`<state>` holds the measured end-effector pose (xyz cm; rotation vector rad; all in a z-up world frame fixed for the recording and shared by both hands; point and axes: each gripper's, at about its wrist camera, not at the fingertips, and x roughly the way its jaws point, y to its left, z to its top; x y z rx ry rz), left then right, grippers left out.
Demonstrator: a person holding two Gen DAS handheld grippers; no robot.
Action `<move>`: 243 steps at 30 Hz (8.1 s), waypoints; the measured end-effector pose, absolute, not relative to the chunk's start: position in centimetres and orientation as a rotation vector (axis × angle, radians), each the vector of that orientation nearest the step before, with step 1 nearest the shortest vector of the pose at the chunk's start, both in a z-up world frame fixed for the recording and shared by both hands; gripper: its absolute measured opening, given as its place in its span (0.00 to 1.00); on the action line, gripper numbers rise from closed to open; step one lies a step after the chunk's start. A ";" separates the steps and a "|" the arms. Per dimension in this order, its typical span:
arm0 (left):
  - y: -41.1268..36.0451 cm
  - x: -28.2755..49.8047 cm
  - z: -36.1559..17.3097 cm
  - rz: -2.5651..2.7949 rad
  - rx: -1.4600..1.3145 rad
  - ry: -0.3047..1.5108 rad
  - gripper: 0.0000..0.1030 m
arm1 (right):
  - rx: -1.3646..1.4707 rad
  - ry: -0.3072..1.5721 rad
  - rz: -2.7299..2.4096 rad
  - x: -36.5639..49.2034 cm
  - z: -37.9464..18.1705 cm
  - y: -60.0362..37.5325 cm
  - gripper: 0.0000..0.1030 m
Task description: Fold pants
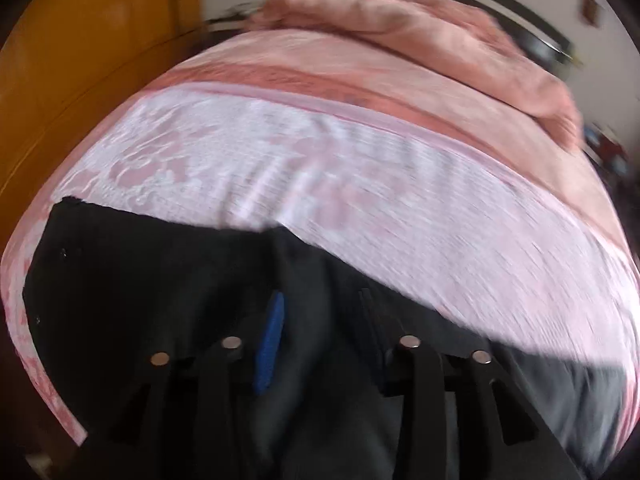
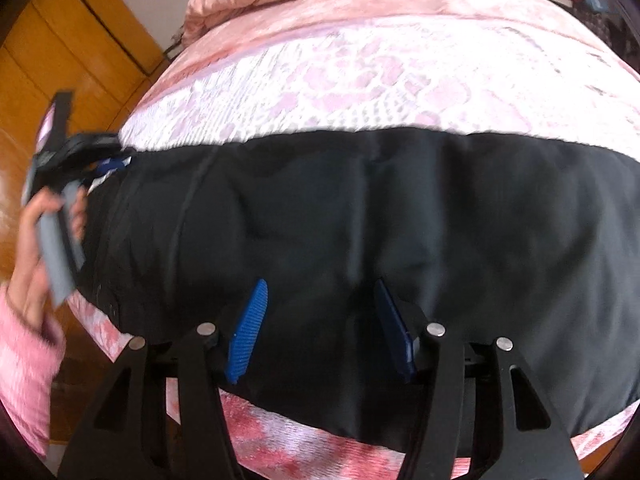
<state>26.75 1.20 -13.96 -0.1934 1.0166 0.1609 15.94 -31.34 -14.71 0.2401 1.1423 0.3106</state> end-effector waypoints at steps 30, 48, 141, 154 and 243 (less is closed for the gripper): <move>0.4 15.8 -15.7 -0.014 -0.166 1.084 0.55 | 0.087 1.155 0.297 15.6 -14.2 -27.8 0.59; 20.7 10.7 -20.6 0.271 -0.798 1.145 0.33 | -0.019 1.237 0.433 13.1 -15.6 -19.5 0.59; -16.9 14.7 -18.3 -0.165 -0.084 1.172 0.89 | 0.783 0.987 -0.007 7.9 -13.7 -59.0 0.12; -16.4 15.2 -21.3 -0.124 0.018 1.185 0.91 | 0.646 1.004 -0.226 6.9 -12.8 -61.3 0.10; 8.3 10.7 -17.2 0.216 -0.278 1.074 0.91 | -0.002 1.075 0.675 9.3 -8.1 -13.8 0.06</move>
